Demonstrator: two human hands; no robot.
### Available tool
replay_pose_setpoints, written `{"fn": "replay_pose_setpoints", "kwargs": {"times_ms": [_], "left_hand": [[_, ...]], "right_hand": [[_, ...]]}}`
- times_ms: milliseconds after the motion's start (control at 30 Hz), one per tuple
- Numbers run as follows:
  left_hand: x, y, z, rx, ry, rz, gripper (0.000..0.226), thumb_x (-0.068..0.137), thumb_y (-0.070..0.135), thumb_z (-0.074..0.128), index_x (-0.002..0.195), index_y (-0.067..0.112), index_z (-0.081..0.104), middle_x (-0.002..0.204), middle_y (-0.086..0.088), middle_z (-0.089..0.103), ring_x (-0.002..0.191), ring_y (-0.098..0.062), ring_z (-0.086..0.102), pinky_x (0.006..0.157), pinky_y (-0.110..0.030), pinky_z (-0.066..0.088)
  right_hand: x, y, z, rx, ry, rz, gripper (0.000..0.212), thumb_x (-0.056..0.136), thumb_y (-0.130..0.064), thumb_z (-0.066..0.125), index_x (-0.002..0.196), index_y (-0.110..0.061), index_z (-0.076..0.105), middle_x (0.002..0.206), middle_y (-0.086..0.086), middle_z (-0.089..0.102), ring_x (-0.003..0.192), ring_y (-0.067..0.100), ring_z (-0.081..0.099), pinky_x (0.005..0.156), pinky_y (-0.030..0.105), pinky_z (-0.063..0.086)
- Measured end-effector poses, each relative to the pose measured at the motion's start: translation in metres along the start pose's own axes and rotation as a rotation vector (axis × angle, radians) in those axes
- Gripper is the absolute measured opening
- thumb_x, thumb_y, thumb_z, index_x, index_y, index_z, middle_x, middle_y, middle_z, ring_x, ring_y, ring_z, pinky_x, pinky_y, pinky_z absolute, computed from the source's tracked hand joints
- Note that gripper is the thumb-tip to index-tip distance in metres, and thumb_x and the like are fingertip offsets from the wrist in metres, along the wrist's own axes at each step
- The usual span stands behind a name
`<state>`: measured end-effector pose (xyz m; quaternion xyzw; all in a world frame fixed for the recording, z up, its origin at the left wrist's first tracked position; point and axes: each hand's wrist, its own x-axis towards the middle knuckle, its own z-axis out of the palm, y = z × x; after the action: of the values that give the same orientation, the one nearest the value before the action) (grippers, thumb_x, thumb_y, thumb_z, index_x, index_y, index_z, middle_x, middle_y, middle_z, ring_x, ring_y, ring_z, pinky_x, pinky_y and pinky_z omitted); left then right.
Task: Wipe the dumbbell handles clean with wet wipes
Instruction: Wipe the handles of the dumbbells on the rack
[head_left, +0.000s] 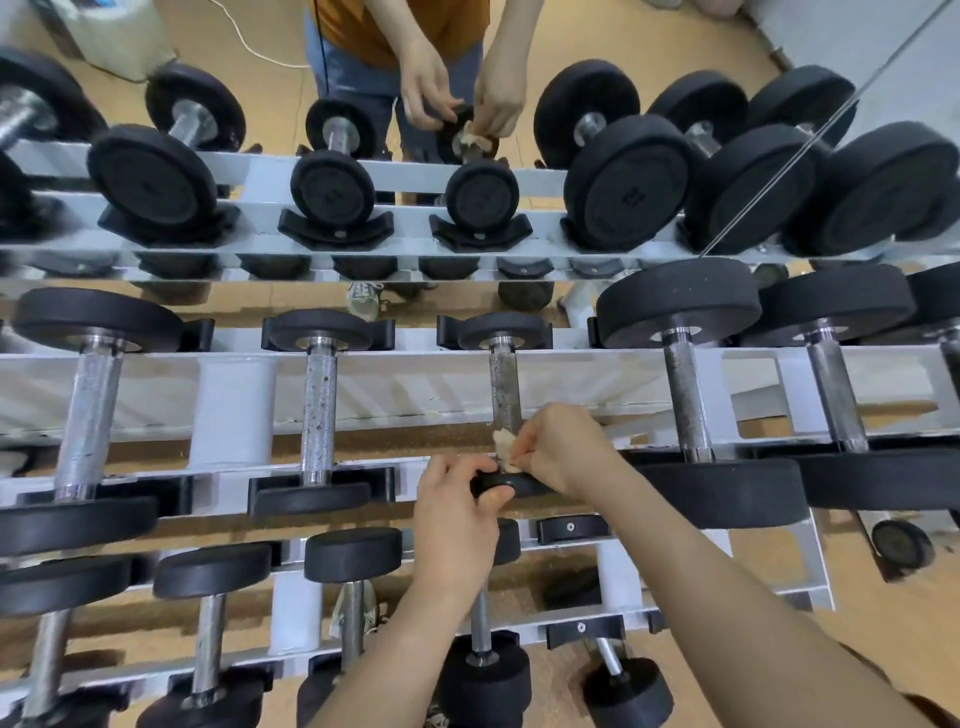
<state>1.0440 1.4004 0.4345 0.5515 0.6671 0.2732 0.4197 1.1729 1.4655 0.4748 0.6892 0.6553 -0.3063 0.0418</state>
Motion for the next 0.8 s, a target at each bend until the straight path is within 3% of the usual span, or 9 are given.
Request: {"fn": "replay_pose_setpoints", "kwargs": {"times_ms": [133,300,467,600,733,800], "left_hand": [[0.002,0.010,-0.001,-0.004,0.012,-0.042,0.029,0.085,0.020,0.073,0.101,0.032,0.052,0.096,0.012,0.054,0.084,-0.002,0.052,0.075,-0.020,0.042],[0.002,0.014,-0.001,0.088,0.008,-0.074,0.028,0.086,0.026,0.072,0.109,0.030,0.056,0.099,0.008,0.055,0.088,-0.014,0.056,0.079,-0.028,0.047],[-0.002,0.016,-0.003,0.181,0.033,-0.112,0.021,0.092,0.023,0.064,0.110,0.028,0.054,0.106,0.006,0.057,0.089,-0.011,0.052,0.075,-0.023,0.039],[-0.005,0.018,-0.013,0.169,-0.035,-0.106,0.045,0.092,0.021,0.063,0.131,0.032,0.045,0.114,0.004,0.064,0.099,-0.016,0.060,0.080,-0.027,0.046],[-0.027,0.038,-0.046,-0.249,-0.153,-0.121,0.050,0.087,0.015,0.067,0.133,0.030,0.052,0.117,0.008,0.065,0.101,-0.006,0.062,0.085,-0.019,0.052],[-0.046,0.045,-0.069,-0.569,-0.168,-0.195,0.045,0.084,0.014,0.073,0.124,0.029,0.059,0.113,0.000,0.068,0.101,-0.015,0.066,0.087,-0.027,0.055]], "right_hand": [[0.001,-0.007,0.002,0.024,-0.005,-0.099,0.010,0.086,-0.021,0.070,0.090,-0.020,0.079,0.095,-0.002,0.070,0.086,0.015,0.062,0.082,0.030,0.052],[0.002,0.025,-0.011,0.078,-0.015,0.116,0.011,0.084,-0.021,0.070,0.090,-0.015,0.077,0.092,0.002,0.072,0.089,0.019,0.064,0.084,0.028,0.050],[-0.005,0.000,-0.003,0.053,0.049,0.041,0.016,0.089,-0.023,0.064,0.081,-0.010,0.069,0.080,0.003,0.062,0.081,0.022,0.058,0.071,0.027,0.041],[-0.015,-0.022,0.004,0.253,0.013,0.038,0.007,0.085,-0.019,0.070,0.083,-0.013,0.075,0.084,0.003,0.069,0.079,0.015,0.063,0.069,0.026,0.049],[-0.055,-0.028,-0.003,0.855,-0.084,0.023,0.007,0.079,-0.007,0.076,0.082,-0.013,0.077,0.087,0.007,0.075,0.085,0.015,0.069,0.079,0.027,0.056],[-0.085,-0.027,-0.002,1.095,-0.066,0.045,0.012,0.080,-0.008,0.077,0.090,-0.013,0.076,0.095,0.013,0.073,0.087,0.019,0.066,0.078,0.029,0.053]]}}
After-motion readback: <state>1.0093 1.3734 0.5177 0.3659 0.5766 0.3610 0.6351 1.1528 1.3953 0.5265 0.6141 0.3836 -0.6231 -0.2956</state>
